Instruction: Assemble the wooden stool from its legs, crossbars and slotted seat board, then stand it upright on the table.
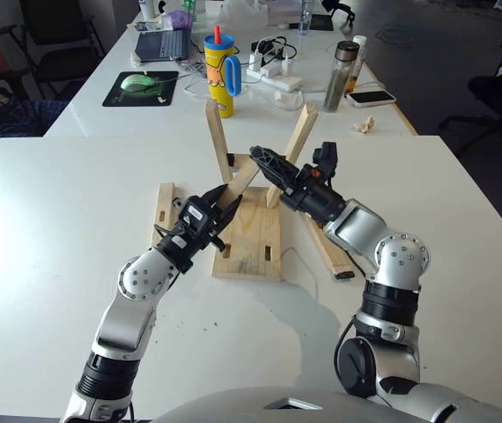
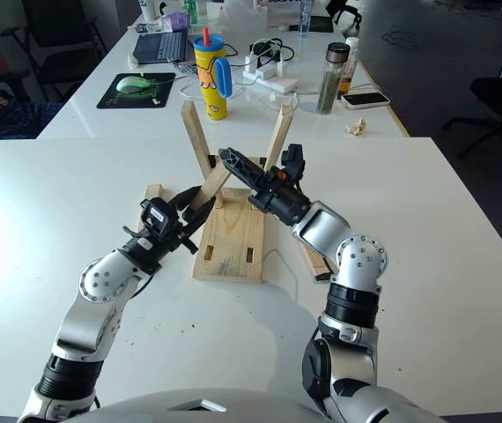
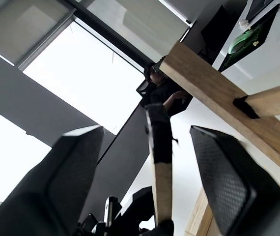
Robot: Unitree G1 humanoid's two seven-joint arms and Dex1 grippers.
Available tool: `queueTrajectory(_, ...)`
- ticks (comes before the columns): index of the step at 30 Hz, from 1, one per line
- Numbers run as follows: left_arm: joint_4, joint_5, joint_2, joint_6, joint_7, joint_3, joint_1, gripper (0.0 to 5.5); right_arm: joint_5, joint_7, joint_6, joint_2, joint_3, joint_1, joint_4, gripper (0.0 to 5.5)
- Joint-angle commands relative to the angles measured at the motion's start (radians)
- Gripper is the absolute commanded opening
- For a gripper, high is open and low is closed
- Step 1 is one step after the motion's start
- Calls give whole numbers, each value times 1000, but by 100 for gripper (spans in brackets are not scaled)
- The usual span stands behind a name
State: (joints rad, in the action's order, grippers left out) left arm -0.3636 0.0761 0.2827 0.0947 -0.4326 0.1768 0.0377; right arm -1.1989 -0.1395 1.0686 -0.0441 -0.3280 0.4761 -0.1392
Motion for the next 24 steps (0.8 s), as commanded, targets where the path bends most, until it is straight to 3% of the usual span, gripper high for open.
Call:
queueTrajectory(1, -33, -8, -3, 22, 10, 9, -15, 131, -33, 33, -17, 0, 9, 16, 4, 298)
queueTrajectory(16, -76, -3, -16, 59, 33, 17, -33, 131, -42, 71, -44, 29, 53, -6, -2, 67)
queueTrajectory(24, -78, 48, -43, 107, 35, 6, -14, 131, 20, 68, -77, 64, 86, -16, 3, 44)
